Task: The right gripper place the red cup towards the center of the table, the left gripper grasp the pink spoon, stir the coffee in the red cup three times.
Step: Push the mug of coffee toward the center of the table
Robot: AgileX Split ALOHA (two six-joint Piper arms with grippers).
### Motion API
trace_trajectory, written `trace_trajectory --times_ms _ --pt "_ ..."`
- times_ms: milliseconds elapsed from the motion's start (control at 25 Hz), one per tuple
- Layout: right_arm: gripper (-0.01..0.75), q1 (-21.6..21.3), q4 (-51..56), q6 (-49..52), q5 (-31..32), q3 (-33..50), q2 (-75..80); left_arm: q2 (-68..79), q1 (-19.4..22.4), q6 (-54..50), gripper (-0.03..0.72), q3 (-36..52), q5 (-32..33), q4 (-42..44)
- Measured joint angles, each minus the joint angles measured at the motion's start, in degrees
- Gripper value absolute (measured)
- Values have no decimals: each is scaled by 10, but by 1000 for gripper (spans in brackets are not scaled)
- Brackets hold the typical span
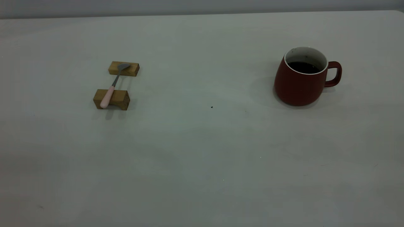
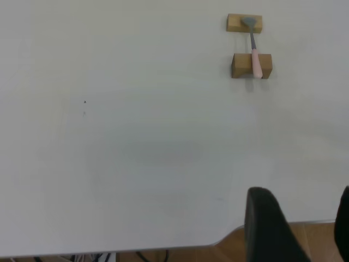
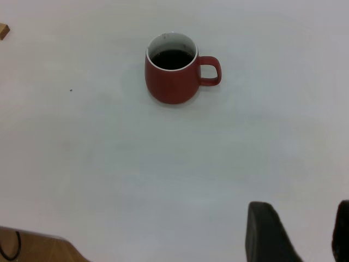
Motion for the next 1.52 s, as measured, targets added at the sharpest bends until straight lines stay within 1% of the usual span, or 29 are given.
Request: trace_trajectory --times_ms 1040,1280,1400,1480,1520 --pt "330 0 -8 1 0 0 0 0 0 0 380 0 0 0" --pt "330 0 -2 36 -6 -2 0 0 0 0 380 0 0 0" --pt "360 0 7 40 -19 -19 27 0 0 0 380 0 0 0" --pt "426 0 12 41 -33 -39 73 0 0 0 380 0 0 0" --pt "475 0 15 38 -43 -47 101 0 0 0 380 0 0 0"
